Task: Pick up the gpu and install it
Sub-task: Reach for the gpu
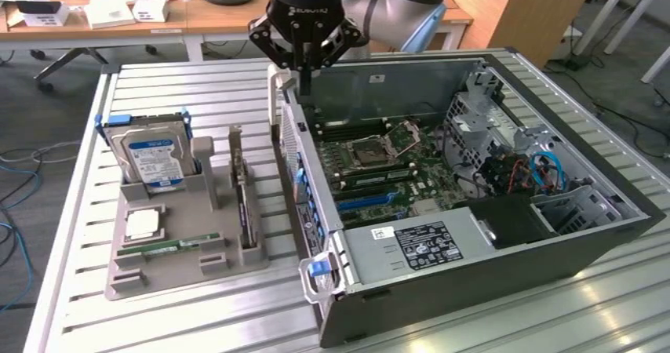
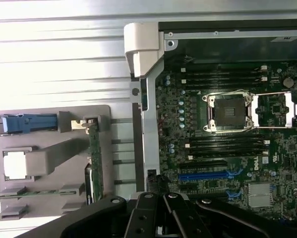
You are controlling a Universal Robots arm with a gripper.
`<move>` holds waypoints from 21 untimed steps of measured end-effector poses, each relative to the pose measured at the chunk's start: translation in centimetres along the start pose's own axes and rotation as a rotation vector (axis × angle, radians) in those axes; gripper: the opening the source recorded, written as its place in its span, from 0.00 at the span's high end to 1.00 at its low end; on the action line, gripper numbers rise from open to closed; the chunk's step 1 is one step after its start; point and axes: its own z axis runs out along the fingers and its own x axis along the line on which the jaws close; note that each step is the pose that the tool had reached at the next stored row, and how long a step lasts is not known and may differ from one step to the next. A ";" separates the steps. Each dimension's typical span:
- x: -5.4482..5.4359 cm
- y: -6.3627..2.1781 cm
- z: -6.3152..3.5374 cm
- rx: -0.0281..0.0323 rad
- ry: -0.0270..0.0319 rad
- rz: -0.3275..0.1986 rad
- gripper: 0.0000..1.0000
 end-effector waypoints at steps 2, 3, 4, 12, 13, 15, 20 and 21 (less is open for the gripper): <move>0.6 -0.03 -0.01 0.0000 0.0000 0.000 0.89; 0.9 -0.05 -0.02 -0.0001 0.0000 0.000 0.89; 1.2 -0.07 -0.03 0.0000 0.0000 0.000 0.89; 3.2 -0.20 -0.07 0.0000 0.0001 0.000 0.89; 3.5 -0.21 -0.08 0.0000 0.0000 0.000 0.89; 4.0 -0.24 -0.09 0.0000 0.0001 0.000 0.89; 5.2 -0.32 -0.12 0.0000 0.0000 0.000 0.89; 5.4 -0.34 -0.12 0.0000 0.0000 0.000 0.89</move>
